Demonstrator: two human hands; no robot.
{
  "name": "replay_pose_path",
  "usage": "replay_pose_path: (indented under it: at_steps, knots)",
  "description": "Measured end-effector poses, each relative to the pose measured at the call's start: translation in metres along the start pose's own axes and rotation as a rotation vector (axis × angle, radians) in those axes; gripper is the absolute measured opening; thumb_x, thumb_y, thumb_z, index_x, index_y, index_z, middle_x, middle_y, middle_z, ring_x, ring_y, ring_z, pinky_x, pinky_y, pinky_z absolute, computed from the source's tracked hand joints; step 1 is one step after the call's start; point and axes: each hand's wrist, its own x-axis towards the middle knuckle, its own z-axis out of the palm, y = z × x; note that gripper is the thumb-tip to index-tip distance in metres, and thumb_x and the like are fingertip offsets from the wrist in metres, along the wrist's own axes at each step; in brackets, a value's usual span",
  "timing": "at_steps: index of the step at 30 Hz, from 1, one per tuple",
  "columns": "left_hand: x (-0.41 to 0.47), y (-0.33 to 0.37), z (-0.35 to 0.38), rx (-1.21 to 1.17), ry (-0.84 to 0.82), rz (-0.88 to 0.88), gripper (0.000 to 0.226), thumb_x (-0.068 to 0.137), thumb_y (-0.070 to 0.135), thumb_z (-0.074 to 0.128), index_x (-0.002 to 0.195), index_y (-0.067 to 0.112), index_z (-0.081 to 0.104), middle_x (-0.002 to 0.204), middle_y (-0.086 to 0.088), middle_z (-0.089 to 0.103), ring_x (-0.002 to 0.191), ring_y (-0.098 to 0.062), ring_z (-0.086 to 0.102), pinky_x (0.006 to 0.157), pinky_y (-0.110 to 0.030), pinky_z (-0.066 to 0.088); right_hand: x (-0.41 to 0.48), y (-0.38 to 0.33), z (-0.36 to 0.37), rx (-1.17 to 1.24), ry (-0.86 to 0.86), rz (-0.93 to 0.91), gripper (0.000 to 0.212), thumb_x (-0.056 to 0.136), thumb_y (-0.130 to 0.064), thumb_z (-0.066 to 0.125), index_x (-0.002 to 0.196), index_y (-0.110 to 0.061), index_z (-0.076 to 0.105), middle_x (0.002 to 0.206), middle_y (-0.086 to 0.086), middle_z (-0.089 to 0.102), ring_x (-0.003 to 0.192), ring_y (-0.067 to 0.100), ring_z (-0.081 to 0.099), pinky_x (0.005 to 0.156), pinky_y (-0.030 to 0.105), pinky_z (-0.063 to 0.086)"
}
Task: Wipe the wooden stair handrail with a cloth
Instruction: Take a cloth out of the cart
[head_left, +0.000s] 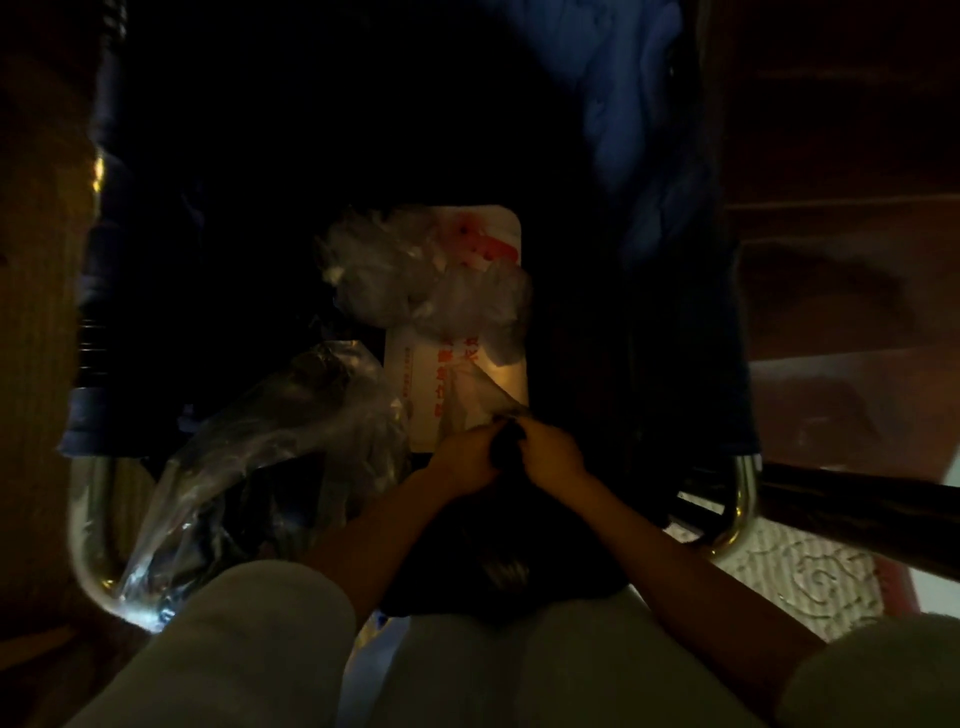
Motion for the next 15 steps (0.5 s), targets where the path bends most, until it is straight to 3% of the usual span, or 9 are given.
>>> replay_pose_path:
  at_steps: [3,6,9,12,15]
  knots:
    - [-0.017,0.008,-0.005,-0.206,0.024,0.006,0.053,0.097,0.016,0.057,0.146,0.012,0.039,0.148,-0.014,0.045,0.134,-0.031,0.044,0.111,-0.033,0.03,-0.027,-0.006,-0.014,0.079,0.076,-0.122,0.043,0.104,-0.016,0.04,0.148,-0.014,0.039,0.14,0.016,0.052,0.124,0.033,0.052,0.1,0.033,0.041]
    - [-0.03,0.015,-0.01,-0.287,0.094,0.033,0.05,0.091,0.017,0.067,0.138,0.008,0.051,0.135,-0.016,0.057,0.124,-0.031,0.053,0.099,-0.023,0.037,-0.052,-0.016,-0.029,0.137,0.182,-0.175,0.037,0.105,-0.018,0.041,0.139,-0.007,0.044,0.126,0.019,0.06,0.113,0.034,0.059,0.091,0.035,0.045]
    - [-0.039,0.021,-0.014,-0.271,0.112,0.049,0.043,0.09,0.013,0.068,0.13,0.001,0.057,0.128,-0.02,0.061,0.119,-0.035,0.057,0.083,-0.009,0.033,-0.076,-0.031,-0.049,0.262,0.283,-0.204,0.034,0.104,-0.021,0.042,0.134,-0.005,0.048,0.122,0.021,0.061,0.111,0.035,0.059,0.097,0.043,0.046]
    - [-0.045,0.032,-0.021,-0.299,0.129,0.024,0.049,0.088,0.016,0.071,0.132,0.0,0.054,0.13,-0.02,0.059,0.121,-0.034,0.055,0.081,-0.009,0.033,-0.099,-0.047,-0.07,0.344,0.402,-0.312,0.028,0.104,-0.02,0.045,0.124,-0.003,0.053,0.115,0.019,0.063,0.106,0.032,0.062,0.094,0.042,0.047]
    - [-0.054,0.048,-0.035,-0.419,0.215,0.037,0.061,0.084,0.016,0.076,0.137,0.003,0.049,0.136,-0.017,0.054,0.125,-0.032,0.051,0.09,-0.016,0.035,-0.117,-0.058,-0.09,0.376,0.469,-0.41,0.021,0.102,-0.019,0.049,0.114,-0.003,0.056,0.103,0.016,0.066,0.095,0.028,0.065,0.085,0.04,0.051]
